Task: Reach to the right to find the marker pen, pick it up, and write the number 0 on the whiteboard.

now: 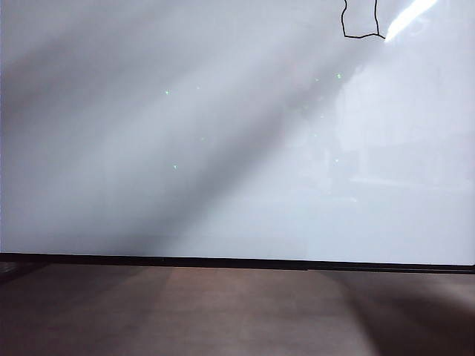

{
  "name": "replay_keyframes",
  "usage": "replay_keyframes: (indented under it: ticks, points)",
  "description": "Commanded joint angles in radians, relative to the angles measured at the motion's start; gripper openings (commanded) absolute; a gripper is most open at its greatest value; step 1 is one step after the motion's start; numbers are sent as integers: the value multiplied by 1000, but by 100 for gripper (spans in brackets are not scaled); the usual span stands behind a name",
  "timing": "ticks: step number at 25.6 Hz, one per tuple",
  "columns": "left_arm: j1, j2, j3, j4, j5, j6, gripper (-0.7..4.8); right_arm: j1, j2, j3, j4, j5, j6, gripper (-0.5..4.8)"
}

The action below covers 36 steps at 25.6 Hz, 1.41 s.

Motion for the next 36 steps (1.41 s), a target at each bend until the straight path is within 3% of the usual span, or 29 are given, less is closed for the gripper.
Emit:
replay_keyframes:
  ticks: [1,9,12,17,20,22,25,27,32,36]
  points:
    - [1,-5,2,-20,-6,3,-5,-30,15,-111,91,-35,101,-5]
    - [2,-5,2,-69,-5,27,-5,-164,208,-244,242,-112,209,-5]
    - [2,14,-20,-51,-2,27,-6,-244,333,-245,343,-214,193,-5]
    - [2,57,-104,2,0,26,-5,-289,510,-245,502,-322,191,-5]
    - [2,66,-128,17,-8,25,-5,-287,541,-247,513,-276,193,-5]
    - [3,33,-128,9,-110,19,-5,-286,485,-249,496,-287,192,-5]
    - [5,-101,-128,-47,-346,74,-5,-254,341,-248,451,-317,190,-5]
    - [60,-224,-128,-113,-358,69,-5,-207,231,-248,397,-315,169,-5]
    - [383,-526,-133,-348,-126,33,-6,-10,-7,-254,204,-304,169,-5]
    - [514,-680,-206,-382,-84,-2,-6,88,-91,-294,195,-282,173,-5]
